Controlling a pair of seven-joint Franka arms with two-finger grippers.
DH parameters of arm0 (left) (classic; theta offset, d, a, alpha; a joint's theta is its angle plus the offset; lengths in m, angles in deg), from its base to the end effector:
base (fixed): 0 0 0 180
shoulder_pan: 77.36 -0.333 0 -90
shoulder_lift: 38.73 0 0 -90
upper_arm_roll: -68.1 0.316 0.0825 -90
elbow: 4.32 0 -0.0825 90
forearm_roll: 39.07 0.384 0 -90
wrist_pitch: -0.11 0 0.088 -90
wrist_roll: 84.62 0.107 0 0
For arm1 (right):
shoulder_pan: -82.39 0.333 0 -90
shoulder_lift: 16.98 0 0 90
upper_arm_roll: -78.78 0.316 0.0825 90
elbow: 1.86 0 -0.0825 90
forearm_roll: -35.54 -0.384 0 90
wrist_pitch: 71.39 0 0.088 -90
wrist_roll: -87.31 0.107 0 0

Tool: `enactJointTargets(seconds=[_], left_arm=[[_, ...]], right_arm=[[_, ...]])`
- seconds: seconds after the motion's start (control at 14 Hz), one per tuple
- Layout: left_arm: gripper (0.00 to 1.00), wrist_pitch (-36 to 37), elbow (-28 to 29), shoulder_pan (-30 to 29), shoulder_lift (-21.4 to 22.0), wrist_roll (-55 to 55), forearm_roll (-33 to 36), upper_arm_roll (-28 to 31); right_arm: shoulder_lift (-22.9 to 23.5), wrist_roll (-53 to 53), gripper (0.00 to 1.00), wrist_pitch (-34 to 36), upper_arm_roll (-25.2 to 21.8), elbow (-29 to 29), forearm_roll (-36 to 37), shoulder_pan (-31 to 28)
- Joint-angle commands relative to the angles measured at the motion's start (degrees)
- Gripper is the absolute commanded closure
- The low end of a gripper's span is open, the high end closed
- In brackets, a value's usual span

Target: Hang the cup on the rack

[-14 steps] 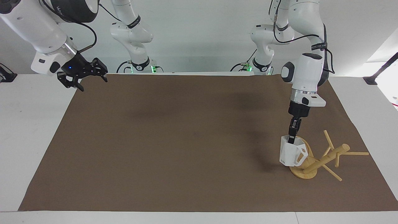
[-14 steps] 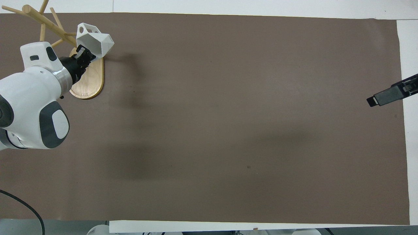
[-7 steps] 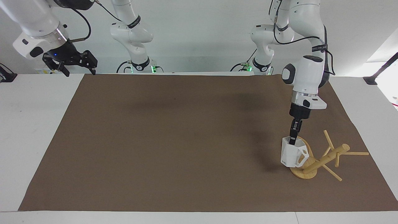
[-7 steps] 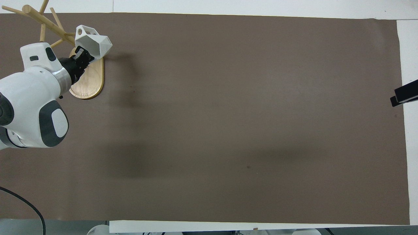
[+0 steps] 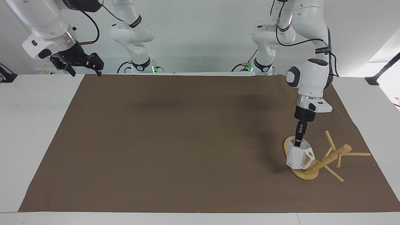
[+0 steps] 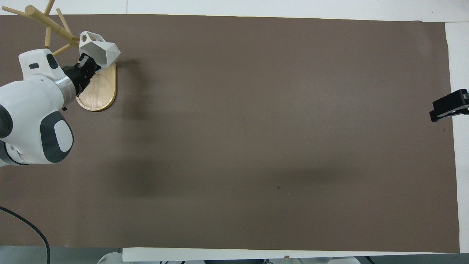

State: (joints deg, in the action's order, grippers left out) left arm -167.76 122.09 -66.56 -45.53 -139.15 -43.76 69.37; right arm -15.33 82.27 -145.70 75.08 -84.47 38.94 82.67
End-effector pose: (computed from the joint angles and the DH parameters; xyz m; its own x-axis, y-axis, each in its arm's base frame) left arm 0.5815 -0.0926 0.3961 0.5665 0.7742 0.2824 0.6056 -0.6235 0.4945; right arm 0.5322 -0.0387 0.6467 0.9841 0.0127 -0.1769 0.0211 -0.9987 0.0455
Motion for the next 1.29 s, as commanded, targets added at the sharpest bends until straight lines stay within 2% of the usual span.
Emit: enactJointTargets(seconds=[0.0, 0.07, 0.14, 0.29, 0.36, 0.57, 0.71, 0.79, 0.93, 1.07, 1.21], left_arm=[[1.0, 0.5, 0.7, -0.7, 0.5, 1.4, -1.2, -0.7], [1.0, 0.8, 0.7, -0.6, 0.6, 1.4, -1.2, -0.7], [0.94, 1.4, 0.5, -0.6, 0.6, 1.4, -1.2, -0.7], [0.73, 2.4, 0.2, -0.6, 0.6, 1.4, -1.2, -0.5], [0.59, 3.1, 0.1, -0.5, 0.6, 1.4, -1.2, -0.4], [0.39, 4.5, -0.1, -0.5, 0.8, 1.3, -1.3, -0.3], [0.03, 6.9, -1.2, -0.5, 0.9, 0.9, -1.3, -0.1], [0.0, 9.9, -2.3, -0.4, 1.4, 0.9, -1.3, -0.1], [0.0, 16.7, -4.6, -0.3, 2.2, 0.8, -1.3, 0.0], [0.0, 28.3, -6.7, -0.5, 5.3, 2.0, -0.6, 0.1], [0.0, 43.4, -10.7, -0.6, 7.0, 10.8, 0.2, 0.1]], right_arm=[[-0.9, 0.6, 0.0, -0.8, -0.5, -1.9, 0.7, 0.3], [-0.9, 0.6, 0.0, -0.8, -0.5, -1.7, 0.7, 0.5], [-0.9, 0.6, 0.0, -0.8, -0.5, -1.7, 0.7, 0.5], [-0.9, 0.7, 0.0, -0.7, -0.5, -1.9, 0.6, 0.3], [-0.9, 0.7, 0.0, -0.7, -0.5, -1.9, 0.6, 0.4], [-1.0, 0.6, 0.0, -0.5, -0.4, -2.0, 0.5, 0.2], [-1.0, 0.7, 0.0, -0.3, -0.4, -2.1, 0.4, 0.2], [-1.0, 0.6, 0.0, -0.3, -0.4, -2.0, 0.4, 0.2], [-1.1, 0.7, 0.0, 0.0, -0.4, -2.0, 0.4, 0.3], [-1.1, 0.8, 0.0, 0.0, -0.4, -2.0, 0.4, 0.3], [-1.1, 0.9, 0.0, -0.1, -0.4, -2.0, 0.5, 0.4]])
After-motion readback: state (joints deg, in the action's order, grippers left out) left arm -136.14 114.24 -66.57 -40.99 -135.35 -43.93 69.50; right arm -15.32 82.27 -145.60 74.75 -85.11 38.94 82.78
